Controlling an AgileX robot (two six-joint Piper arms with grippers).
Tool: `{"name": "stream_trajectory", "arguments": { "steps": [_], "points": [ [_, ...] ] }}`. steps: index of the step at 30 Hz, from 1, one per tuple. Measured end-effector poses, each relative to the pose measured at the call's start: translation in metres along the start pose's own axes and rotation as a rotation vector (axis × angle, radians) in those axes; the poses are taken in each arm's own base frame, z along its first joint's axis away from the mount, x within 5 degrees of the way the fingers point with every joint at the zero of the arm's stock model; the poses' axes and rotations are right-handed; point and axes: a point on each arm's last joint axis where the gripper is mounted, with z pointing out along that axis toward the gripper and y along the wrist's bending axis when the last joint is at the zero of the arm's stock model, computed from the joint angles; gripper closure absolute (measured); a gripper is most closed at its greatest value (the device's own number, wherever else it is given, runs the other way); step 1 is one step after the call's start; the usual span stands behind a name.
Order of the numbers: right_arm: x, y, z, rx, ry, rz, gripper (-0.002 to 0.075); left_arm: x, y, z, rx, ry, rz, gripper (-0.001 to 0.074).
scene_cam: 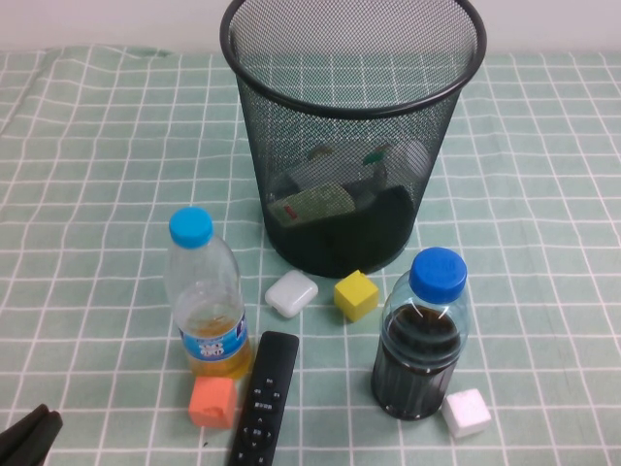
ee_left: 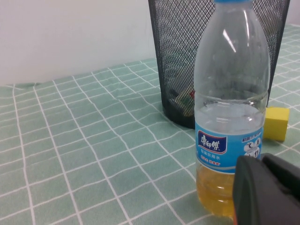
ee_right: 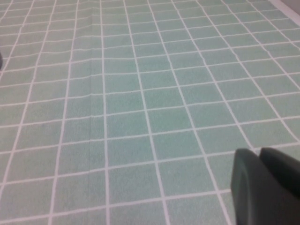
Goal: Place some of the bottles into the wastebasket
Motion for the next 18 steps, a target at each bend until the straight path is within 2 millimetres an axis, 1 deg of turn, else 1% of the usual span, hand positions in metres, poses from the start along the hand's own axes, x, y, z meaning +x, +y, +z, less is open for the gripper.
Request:
{"name": "stream_trajectory", "arguments": {
  "steps": [13,18],
  "points": [
    [0.0,0.0,0.0,0.0,0.0,0.0,0.0726,0.0002,0.0,0.0,0.0,0.002,0.004,0.0739],
    [0.0,0.0,0.0,0.0,0.0,0.0,0.0726,-0.0013,0.0008,0.0,-0.009,-0.014,0.038,0.074]
  ]
}}
